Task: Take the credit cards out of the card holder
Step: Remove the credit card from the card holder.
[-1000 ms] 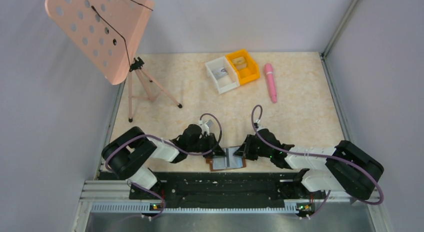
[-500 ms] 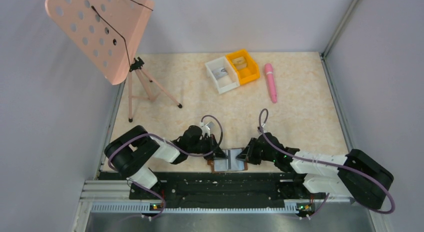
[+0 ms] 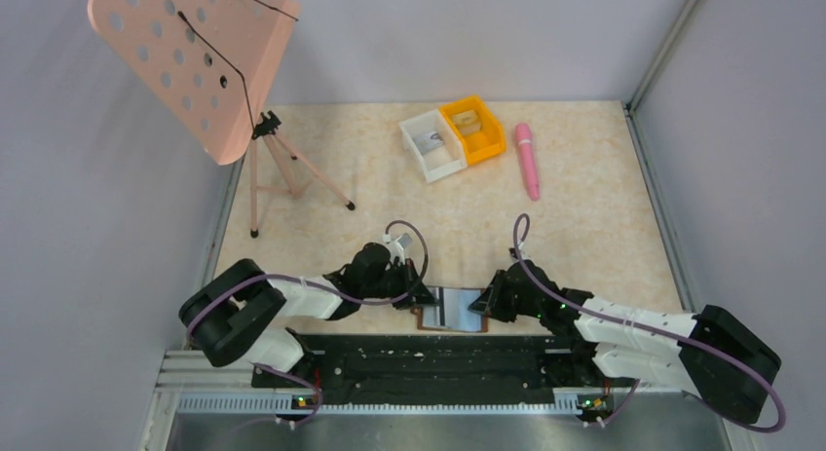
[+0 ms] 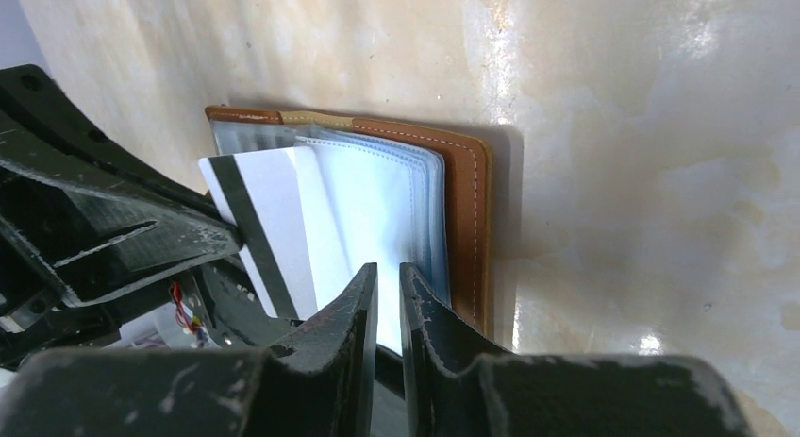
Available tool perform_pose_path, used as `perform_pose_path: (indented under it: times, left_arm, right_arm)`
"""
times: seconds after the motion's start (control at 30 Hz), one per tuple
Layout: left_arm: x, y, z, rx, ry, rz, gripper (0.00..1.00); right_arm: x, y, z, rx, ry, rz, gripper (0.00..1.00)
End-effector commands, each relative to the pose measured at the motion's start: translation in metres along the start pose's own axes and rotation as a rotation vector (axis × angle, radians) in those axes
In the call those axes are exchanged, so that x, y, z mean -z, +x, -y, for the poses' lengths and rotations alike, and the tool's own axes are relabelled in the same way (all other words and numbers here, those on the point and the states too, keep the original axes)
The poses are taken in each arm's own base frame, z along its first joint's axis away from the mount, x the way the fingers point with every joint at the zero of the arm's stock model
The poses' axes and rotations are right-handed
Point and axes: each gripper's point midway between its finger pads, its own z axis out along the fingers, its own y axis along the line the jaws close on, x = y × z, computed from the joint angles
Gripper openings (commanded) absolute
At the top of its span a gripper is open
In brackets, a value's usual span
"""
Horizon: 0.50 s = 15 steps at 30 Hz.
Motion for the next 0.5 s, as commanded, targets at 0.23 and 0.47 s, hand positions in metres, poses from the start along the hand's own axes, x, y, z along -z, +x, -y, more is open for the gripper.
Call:
perform_pose_path:
  times: [0.23, 0.47]
  left_arm:
    - [0.018, -0.021, -0.003, -0.071, -0.142, 0.096, 0.00]
    - [0.038, -0.041, 0.009, -0.067, -0.222, 0.186, 0.00]
  right_arm:
    - [0.004, -0.008, 0.021, 0.074, 0.113, 0.032, 0.16]
    - [0.020, -0.040, -0.029, 0.242, 0.015, 0.120, 0.24]
